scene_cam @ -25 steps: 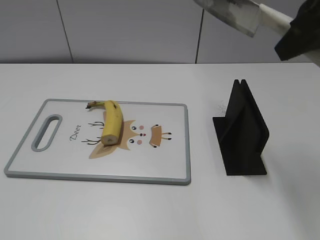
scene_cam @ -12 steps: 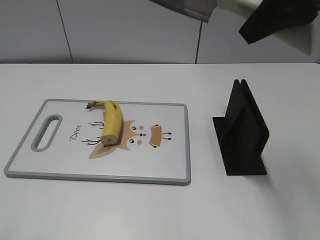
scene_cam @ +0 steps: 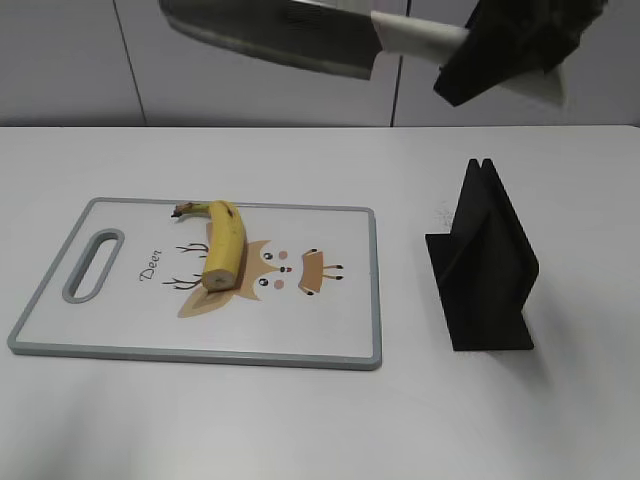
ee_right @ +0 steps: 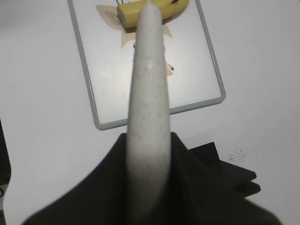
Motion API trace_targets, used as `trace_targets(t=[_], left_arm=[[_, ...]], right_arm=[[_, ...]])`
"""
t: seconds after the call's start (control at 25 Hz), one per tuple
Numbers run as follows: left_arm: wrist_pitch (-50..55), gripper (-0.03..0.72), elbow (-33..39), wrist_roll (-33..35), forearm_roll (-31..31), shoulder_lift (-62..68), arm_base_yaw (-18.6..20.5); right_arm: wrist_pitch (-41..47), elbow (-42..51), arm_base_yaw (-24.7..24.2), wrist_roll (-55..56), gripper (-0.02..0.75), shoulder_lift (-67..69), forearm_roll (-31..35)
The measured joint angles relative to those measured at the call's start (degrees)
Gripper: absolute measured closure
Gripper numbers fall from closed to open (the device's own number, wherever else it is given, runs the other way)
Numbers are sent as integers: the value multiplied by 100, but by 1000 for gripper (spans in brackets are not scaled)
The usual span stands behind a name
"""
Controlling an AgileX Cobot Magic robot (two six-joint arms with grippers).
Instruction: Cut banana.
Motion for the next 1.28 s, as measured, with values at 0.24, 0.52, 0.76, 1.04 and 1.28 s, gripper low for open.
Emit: trace_targets(t=[0.24,0.52,0.76,1.04,1.28], left_arm=[[708,99,-1290,906,-2,1440,-103],[989,99,-2242,1247,1015,2687,-1070],[996,99,-2598,1260,1512,3345,-1432],[791,99,-2623,1269,1690,3730,-1439],[672,99,-2628,1348,1690,3898,-1439]], right_arm=[[35,-203,0,-851,568,412,0],[30,-595,137,-1447,568,966,-61],[51,-1051,387,-1655,568,1444,-80],[110,-1301,454,-1878,568,1841,0],[135,-1396,464,-2145,568,2106,292]])
